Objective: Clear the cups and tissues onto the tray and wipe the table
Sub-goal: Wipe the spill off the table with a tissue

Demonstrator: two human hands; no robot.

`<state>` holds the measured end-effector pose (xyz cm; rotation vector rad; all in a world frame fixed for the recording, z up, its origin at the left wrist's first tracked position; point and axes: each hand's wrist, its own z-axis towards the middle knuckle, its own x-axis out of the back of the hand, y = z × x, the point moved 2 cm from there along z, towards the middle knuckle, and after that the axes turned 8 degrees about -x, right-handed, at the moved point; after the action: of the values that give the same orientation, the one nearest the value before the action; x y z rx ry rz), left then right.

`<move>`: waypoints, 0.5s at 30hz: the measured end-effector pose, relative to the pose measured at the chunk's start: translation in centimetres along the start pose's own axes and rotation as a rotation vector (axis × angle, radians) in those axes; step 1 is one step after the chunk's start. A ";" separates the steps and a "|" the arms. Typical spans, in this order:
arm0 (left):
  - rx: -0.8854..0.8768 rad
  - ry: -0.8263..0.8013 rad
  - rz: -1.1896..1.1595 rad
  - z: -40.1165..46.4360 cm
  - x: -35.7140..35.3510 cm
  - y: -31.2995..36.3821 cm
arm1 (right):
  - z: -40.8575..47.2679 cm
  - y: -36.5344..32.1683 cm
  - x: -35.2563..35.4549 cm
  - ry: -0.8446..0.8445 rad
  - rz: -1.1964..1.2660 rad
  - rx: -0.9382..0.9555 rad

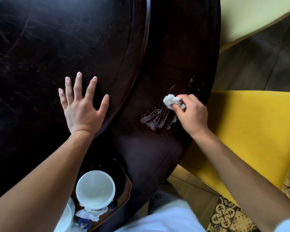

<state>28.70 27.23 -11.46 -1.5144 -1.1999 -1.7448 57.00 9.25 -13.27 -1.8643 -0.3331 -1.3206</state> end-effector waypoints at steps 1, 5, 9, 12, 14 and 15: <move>0.001 -0.004 0.000 0.0 0.0 0.0 | -0.8 -0.4 -0.3 -0.022 0.010 0.017; -0.002 -0.002 0.000 0.0 0.0 0.0 | -0.6 -0.8 -0.1 0.022 0.113 0.014; -0.002 -0.001 0.003 0.0 0.0 0.0 | 4.4 1.8 2.4 0.233 0.143 -0.115; -0.003 -0.004 0.003 0.0 -0.1 0.0 | 7.5 4.0 4.3 0.298 0.103 -0.189; -0.001 -0.004 0.005 0.0 -0.1 0.0 | 8.5 5.1 4.8 0.285 0.054 -0.210; 0.000 -0.003 0.004 0.0 0.0 0.0 | 8.7 5.4 4.7 0.265 0.024 -0.214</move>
<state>28.72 27.21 -11.49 -1.5184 -1.1974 -1.7405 68.09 11.07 -12.70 -1.8279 -0.0321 -1.6167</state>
